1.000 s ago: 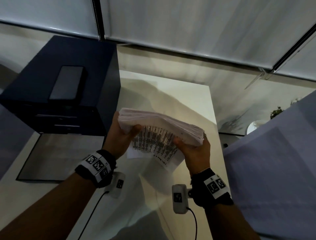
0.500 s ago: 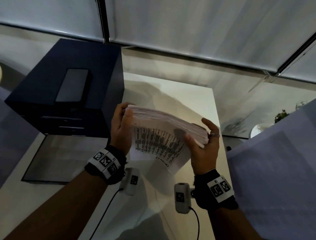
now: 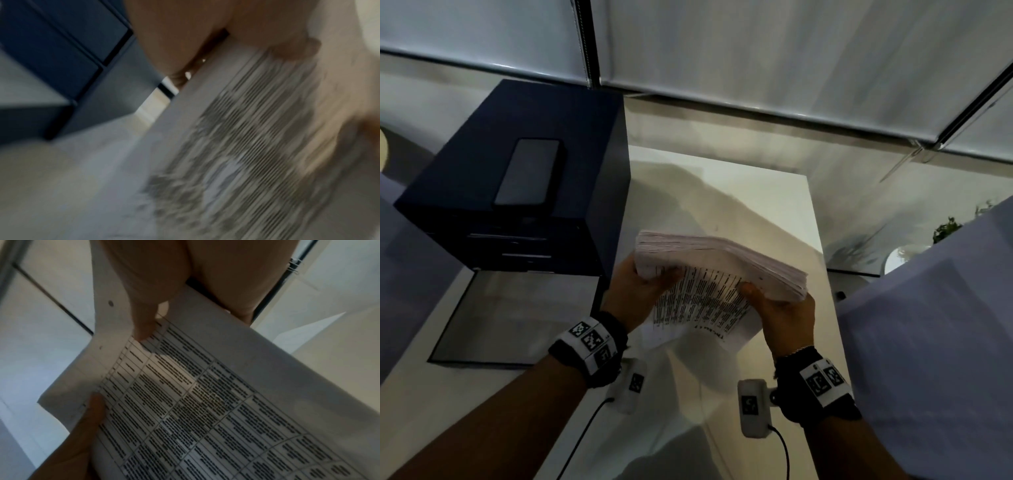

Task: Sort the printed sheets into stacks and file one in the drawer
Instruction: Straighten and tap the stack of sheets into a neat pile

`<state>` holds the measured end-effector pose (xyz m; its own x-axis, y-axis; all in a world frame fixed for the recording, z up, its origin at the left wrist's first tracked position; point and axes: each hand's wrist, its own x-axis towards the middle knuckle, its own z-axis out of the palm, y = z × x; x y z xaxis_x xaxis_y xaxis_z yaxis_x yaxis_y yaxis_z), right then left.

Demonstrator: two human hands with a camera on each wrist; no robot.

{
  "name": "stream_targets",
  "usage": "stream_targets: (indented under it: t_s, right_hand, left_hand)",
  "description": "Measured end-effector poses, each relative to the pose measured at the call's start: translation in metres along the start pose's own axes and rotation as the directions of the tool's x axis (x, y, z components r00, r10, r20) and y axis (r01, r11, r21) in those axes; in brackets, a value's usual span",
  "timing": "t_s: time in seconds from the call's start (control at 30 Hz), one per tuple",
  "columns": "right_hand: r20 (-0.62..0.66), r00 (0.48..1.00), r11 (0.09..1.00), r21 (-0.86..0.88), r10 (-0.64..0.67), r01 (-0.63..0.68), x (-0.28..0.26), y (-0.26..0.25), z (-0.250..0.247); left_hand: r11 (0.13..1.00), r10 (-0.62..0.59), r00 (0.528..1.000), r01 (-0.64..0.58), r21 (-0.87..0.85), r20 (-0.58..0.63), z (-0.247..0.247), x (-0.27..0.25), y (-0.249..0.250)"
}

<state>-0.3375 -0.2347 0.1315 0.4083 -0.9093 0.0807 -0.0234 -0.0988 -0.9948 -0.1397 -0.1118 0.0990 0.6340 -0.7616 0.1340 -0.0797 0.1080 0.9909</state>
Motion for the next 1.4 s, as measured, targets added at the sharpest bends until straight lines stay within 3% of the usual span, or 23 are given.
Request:
stream_targets:
  t_s: [0.1, 0.2, 0.33, 0.47, 0.57, 0.8, 1.0, 1.17, 1.27, 1.4]
  right_hand:
    - [-0.055, 0.995, 0.984, 0.150, -0.086, 0.093, -0.002, -0.013, 0.002]
    - [-0.114, 0.976, 0.957, 0.205, -0.185, 0.205, 0.004, -0.030, 0.005]
    - [-0.206, 0.975, 0.973, 0.194, -0.083, 0.124, 0.015, -0.036, 0.011]
    - [-0.222, 0.972, 0.975, 0.188, -0.076, 0.120, 0.017, -0.035, 0.012]
    - [-0.220, 0.971, 0.970, 0.197, -0.096, 0.140, 0.016, -0.034, 0.012]
    - [-0.047, 0.987, 0.975, 0.153, -0.153, 0.159, 0.009, -0.031, 0.004]
    - [0.002, 0.999, 0.998, 0.053, -0.034, 0.034, 0.002, -0.009, 0.002]
    - [0.039, 0.999, 0.999, 0.035, 0.020, -0.021, 0.009, -0.002, 0.003]
    - [0.033, 0.999, 0.998, 0.041, 0.037, -0.039, 0.012, -0.002, 0.005]
    - [-0.043, 0.999, 0.996, 0.090, -0.001, 0.005, 0.010, -0.006, 0.008]
  left_hand:
    - [1.000, 0.012, 1.000, -0.012, -0.019, 0.018, -0.004, -0.002, -0.001]
    - [0.989, 0.139, 0.990, -0.141, -0.041, -0.036, 0.000, 0.000, 0.016]
    - [0.961, 0.256, 0.956, -0.268, -0.070, -0.143, 0.011, 0.002, 0.039]
    - [0.984, 0.147, 0.948, -0.169, -0.057, -0.282, 0.017, 0.013, 0.049]
    - [0.991, 0.081, 0.951, -0.108, -0.074, -0.298, 0.015, 0.021, 0.053]
    - [0.992, 0.030, 0.942, -0.070, -0.108, -0.335, 0.014, 0.027, 0.054]
    - [0.983, -0.065, 0.974, 0.025, -0.179, -0.219, 0.005, 0.028, 0.052]
    - [0.996, -0.031, 0.996, 0.037, -0.078, 0.085, -0.018, 0.024, 0.027]
    - [0.992, -0.053, 0.997, 0.046, 0.119, 0.058, -0.015, 0.019, 0.018]
    - [0.989, 0.056, 0.997, -0.047, 0.137, -0.059, 0.001, 0.014, 0.026]
